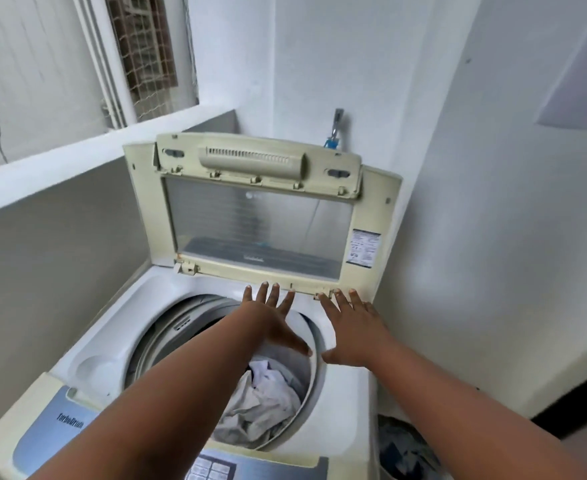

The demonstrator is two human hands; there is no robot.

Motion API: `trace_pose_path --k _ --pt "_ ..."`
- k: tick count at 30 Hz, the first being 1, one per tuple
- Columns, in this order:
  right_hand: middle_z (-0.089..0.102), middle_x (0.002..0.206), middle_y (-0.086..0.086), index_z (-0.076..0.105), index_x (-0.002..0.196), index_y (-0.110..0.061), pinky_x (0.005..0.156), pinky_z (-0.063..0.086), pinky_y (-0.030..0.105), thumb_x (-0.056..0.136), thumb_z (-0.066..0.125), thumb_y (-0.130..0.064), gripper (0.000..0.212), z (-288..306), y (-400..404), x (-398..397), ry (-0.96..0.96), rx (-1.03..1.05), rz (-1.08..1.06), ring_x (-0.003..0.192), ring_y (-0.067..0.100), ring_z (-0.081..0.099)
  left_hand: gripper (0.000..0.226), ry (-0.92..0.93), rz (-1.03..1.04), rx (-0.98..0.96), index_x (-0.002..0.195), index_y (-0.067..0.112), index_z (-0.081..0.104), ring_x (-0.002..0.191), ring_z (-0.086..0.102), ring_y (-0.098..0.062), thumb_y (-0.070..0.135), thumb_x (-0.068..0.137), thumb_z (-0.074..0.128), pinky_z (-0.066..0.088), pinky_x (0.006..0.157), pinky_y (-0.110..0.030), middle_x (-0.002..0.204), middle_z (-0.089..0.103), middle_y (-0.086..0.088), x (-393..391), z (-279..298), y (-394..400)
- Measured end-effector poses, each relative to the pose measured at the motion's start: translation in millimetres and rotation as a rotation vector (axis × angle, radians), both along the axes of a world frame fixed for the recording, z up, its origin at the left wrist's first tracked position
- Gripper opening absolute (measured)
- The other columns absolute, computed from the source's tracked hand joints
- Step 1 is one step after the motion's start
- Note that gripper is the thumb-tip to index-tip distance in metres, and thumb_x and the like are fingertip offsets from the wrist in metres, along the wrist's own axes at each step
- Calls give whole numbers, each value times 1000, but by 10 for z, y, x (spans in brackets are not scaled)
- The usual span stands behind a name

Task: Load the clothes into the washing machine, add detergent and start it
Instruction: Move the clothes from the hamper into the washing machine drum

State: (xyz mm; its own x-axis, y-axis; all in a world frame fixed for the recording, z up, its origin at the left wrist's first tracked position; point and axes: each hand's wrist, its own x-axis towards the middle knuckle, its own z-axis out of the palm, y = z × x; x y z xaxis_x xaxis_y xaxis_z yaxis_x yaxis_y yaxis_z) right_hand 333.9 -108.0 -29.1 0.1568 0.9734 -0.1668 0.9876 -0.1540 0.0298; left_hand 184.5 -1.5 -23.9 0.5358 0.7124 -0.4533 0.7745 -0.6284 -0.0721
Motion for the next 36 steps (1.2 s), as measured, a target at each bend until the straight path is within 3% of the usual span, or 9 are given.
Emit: trace_pose_path --k 10,18,23,26,33,36 --pt "-10 161 6 -12 151 -28 120 5 48 75 56 -67 110 346 -598 983 -21 26 -131 147 31 -11 128 -135 -117 -5 147 31 -23 142 -29 -25 92 59 46 -14 115 -54 154 -31 -4 1146 311 -568" --pt "-11 161 10 -13 151 -25 119 6 49 77 60 -61 110 -374 -870 2328 102 -104 -192 147 34 -11 129 -12 -171 -48 147 30 -25 142 -29 -26 92 58 46 -16 115 -51 155 -29 -5 2579 -171 -948" --pt "-12 160 11 -11 151 -23 117 6 51 73 53 -74 114 -1129 -1093 3245 287 -265 -229 147 35 -10 126 101 -152 -118 147 27 -24 140 -32 -28 91 62 44 -19 113 -52 154 -31 -7 3428 -946 -1086" --pt "0 161 11 -2 152 -24 116 16 52 68 51 -77 113 -1722 -1186 3572 376 -304 -299 146 36 1 125 117 -114 -204 148 25 -24 140 -32 -29 90 64 43 -17 114 -53 154 -31 -7 3690 -1499 -1143" --pt "3 161 5 -1 152 -28 116 22 45 73 57 -67 105 -3159 -1308 3765 593 -526 -405 147 34 4 124 167 -41 -369 147 25 -27 140 -33 -27 88 66 43 -20 114 -49 154 -33 -6 3763 -3004 -1236" --pt "15 159 2 9 149 -28 112 31 43 60 56 -76 111 -3989 -1336 3705 690 -545 -501 144 27 18 123 187 -46 -398 148 25 -25 140 -32 -28 87 67 44 -20 113 -49 155 -30 -9 3729 -3830 -1309"
